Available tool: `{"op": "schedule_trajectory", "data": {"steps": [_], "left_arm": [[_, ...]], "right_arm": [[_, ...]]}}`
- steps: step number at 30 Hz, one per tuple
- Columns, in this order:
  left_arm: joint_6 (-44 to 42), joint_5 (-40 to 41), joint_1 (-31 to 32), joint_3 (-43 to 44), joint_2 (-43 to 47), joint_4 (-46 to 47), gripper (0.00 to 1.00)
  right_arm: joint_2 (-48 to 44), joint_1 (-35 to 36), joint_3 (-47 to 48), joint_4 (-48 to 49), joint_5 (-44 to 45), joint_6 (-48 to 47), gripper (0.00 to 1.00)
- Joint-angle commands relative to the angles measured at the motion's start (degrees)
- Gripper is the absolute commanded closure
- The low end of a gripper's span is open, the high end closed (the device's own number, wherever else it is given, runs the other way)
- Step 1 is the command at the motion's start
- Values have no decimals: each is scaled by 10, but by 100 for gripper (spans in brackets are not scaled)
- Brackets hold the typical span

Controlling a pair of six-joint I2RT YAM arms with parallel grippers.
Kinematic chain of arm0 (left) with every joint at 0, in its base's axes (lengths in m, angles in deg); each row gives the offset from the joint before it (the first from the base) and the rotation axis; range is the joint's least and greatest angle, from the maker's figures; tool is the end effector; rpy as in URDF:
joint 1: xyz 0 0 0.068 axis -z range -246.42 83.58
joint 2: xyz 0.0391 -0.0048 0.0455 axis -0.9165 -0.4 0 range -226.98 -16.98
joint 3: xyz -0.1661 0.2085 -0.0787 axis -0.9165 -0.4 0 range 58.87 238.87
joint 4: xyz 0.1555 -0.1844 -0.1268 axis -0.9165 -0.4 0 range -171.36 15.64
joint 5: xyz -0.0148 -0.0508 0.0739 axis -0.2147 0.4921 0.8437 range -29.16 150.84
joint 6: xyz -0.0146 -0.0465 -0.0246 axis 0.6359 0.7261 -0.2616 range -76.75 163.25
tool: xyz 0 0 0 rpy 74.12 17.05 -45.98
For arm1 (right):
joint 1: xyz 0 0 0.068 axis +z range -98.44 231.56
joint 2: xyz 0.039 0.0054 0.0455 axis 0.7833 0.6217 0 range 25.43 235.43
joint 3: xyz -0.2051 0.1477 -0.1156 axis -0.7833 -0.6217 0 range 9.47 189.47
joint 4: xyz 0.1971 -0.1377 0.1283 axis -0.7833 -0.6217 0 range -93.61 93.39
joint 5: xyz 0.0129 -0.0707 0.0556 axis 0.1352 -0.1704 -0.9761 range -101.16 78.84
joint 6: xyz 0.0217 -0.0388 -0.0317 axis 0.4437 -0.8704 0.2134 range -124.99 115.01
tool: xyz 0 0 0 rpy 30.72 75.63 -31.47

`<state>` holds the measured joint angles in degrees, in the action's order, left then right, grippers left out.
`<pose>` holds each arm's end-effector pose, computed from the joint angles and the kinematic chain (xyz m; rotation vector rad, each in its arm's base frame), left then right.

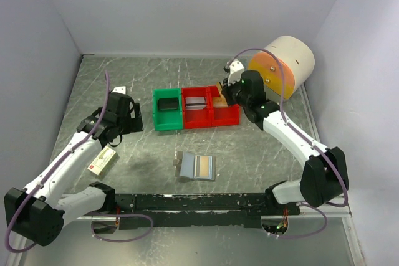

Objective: Take the credit cards out of the card holder

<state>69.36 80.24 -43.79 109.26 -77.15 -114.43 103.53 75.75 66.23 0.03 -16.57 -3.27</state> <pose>0.2070 -0.0732 0.2797 -0.2200 2.3659 0.0117 0.2959 0.1367 0.2933 -0.4535 1.9692 0.3829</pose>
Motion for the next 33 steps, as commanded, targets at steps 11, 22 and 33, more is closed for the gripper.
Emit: {"op": "schedule_trajectory", "data": {"steps": [11,22,33], "left_arm": [[-9,12,-4,-6,27,27,0],[-11,8,-4,-6,35,29,0],[-16,1,-4,-8,36,32,1]], "right_arm": [[40,-1,20,-107,-7,-536,100],[99,-2,32,-71,-58,-609,100],[155,-6,61,-74,-73,-629,100]]}}
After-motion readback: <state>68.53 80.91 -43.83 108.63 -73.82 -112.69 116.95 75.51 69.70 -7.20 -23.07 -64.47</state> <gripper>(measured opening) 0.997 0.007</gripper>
